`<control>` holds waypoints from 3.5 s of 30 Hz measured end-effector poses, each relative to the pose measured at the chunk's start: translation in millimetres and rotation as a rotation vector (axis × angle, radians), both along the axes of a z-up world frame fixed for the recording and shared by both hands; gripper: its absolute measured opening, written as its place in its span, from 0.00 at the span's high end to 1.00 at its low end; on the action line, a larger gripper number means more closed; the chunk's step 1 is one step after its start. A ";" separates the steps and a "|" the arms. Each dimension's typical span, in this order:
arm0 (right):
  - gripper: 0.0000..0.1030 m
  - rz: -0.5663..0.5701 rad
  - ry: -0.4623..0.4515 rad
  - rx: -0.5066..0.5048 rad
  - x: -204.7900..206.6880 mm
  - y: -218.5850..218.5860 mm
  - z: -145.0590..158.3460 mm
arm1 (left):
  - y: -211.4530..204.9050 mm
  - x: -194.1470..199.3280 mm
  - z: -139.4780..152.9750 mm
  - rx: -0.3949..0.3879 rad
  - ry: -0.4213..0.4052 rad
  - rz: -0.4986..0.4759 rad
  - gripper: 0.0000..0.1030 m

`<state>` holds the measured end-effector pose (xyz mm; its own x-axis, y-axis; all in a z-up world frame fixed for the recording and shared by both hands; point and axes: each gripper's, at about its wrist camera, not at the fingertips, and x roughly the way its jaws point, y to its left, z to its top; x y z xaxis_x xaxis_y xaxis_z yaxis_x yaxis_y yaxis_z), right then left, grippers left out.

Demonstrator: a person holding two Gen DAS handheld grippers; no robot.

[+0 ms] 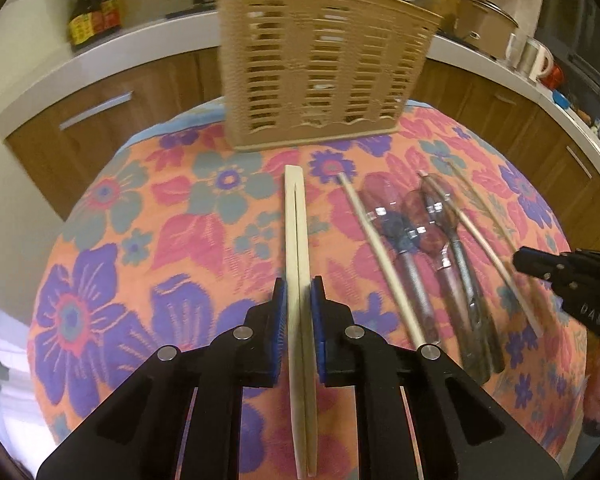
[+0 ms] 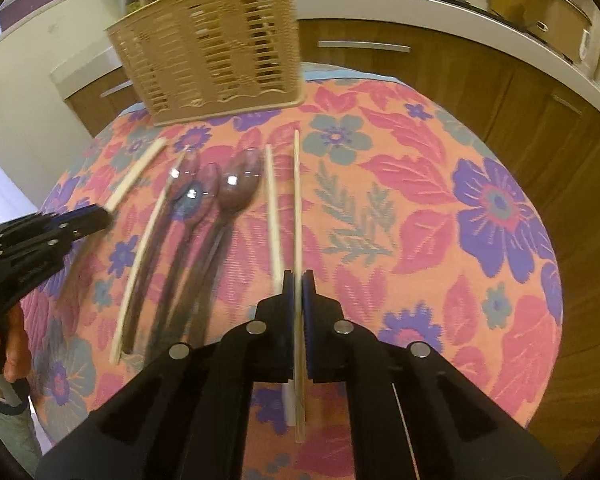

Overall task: Organize utensils
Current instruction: 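Grasp a chopstick pair with the left tool while the right tool grasps a chopstick, then lift both tools' chopsticks into the beige basket and open both tools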

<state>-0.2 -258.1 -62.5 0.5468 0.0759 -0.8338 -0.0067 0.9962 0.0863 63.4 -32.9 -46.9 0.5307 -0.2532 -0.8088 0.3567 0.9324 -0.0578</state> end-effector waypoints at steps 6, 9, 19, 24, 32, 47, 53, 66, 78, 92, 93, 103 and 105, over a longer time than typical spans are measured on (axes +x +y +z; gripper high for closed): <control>0.98 -0.033 0.020 0.030 -2.8 -20.0 -0.1 | 17.2 -2.9 -5.1 -0.020 0.044 -0.002 0.89; 0.98 -0.034 0.070 0.049 2.8 -26.0 -10.0 | 16.8 -6.4 -3.7 -0.012 0.053 -0.012 0.88; 0.52 0.008 0.066 0.027 16.6 -32.8 -0.9 | 7.4 7.7 0.3 0.029 0.067 -0.068 0.79; 0.63 0.057 0.114 -0.002 31.1 -30.3 -2.7 | -0.7 17.6 -2.6 0.079 0.079 -0.081 0.78; 0.89 0.129 0.197 -0.130 49.5 -2.7 -6.2 | -21.2 21.9 -5.7 0.197 0.072 -0.131 0.74; 0.96 0.165 0.097 0.047 44.8 -17.9 20.8 | -12.2 0.0 32.1 0.132 -0.102 -0.088 0.89; 0.96 0.238 -0.046 0.110 34.0 -13.7 66.1 | -9.1 -9.1 89.7 0.024 -0.252 -0.069 0.89; 0.96 0.294 -0.396 0.218 59.0 -7.4 166.6 | 2.7 13.8 197.9 -0.260 -0.541 0.031 0.89; 0.96 0.175 -0.720 0.140 130.5 1.4 213.1 | -41.6 66.0 227.4 -0.422 -0.719 0.013 0.89; 0.96 0.119 -0.733 0.121 194.5 0.1 154.1 | -76.9 114.2 165.0 -0.368 -0.785 0.084 0.89; 0.96 0.119 -0.736 0.116 194.7 -0.2 151.0 | -74.4 116.4 161.2 -0.380 -0.771 0.084 0.89; 0.75 0.140 -0.667 0.215 154.1 -18.9 136.0 | -46.4 89.8 154.4 -0.406 -0.686 0.064 0.72; 0.74 0.147 -0.650 0.231 140.2 -22.0 136.7 | -38.4 77.9 157.9 -0.420 -0.669 0.057 0.60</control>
